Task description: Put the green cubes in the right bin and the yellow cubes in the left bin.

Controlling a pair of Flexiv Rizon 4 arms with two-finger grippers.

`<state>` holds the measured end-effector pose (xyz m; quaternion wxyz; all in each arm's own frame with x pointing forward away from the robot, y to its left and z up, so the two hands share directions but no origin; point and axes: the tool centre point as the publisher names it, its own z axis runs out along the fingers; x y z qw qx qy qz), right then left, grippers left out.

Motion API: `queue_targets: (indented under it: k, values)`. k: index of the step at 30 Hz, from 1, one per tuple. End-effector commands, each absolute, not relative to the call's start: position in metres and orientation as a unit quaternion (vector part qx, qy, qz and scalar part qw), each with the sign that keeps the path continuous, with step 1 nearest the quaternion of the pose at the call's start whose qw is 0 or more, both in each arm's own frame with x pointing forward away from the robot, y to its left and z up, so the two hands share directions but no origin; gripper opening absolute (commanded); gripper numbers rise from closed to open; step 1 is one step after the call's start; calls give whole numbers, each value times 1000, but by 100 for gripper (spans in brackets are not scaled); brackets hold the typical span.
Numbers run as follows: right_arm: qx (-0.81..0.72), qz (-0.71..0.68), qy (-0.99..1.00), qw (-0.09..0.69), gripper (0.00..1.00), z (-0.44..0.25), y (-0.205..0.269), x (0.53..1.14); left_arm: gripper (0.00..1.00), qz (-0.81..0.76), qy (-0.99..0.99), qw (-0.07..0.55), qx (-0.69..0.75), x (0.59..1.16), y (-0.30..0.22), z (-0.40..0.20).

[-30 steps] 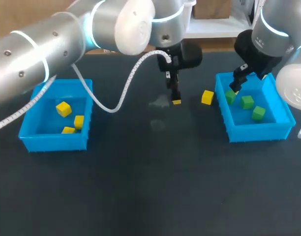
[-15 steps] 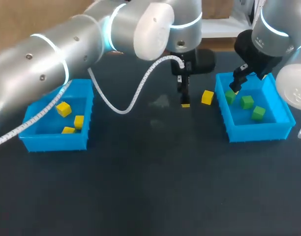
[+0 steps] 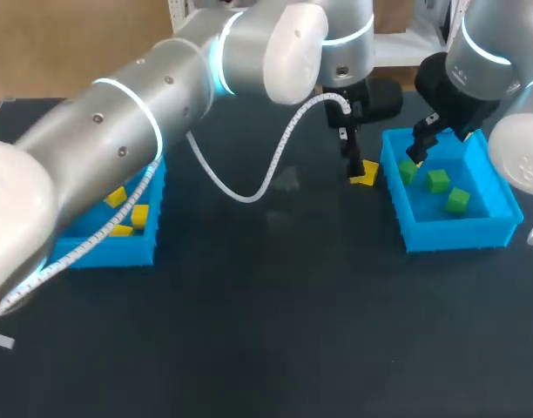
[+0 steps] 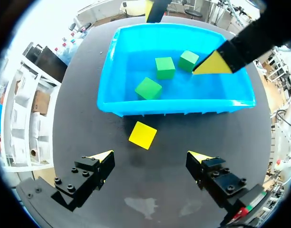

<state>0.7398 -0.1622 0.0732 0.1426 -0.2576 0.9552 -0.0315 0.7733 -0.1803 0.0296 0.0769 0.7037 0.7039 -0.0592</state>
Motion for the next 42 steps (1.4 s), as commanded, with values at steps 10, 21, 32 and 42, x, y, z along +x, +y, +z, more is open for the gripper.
queue_targets:
  k: [10,21,32,42]
  values:
    - [-257,-32,955,144,100,73,-163,738,100,-73,672,73,734,777,-191,20]
    - [-257,-32,955,144,100,73,-163,738,100,-75,649,74,753,775,-189,12]
    - [-257,-32,955,144,100,73,-163,738,100,-81,651,81,751,782,-198,6]
    - [-257,-32,955,144,100,73,-163,738,100,-85,652,81,749,786,-198,-1]
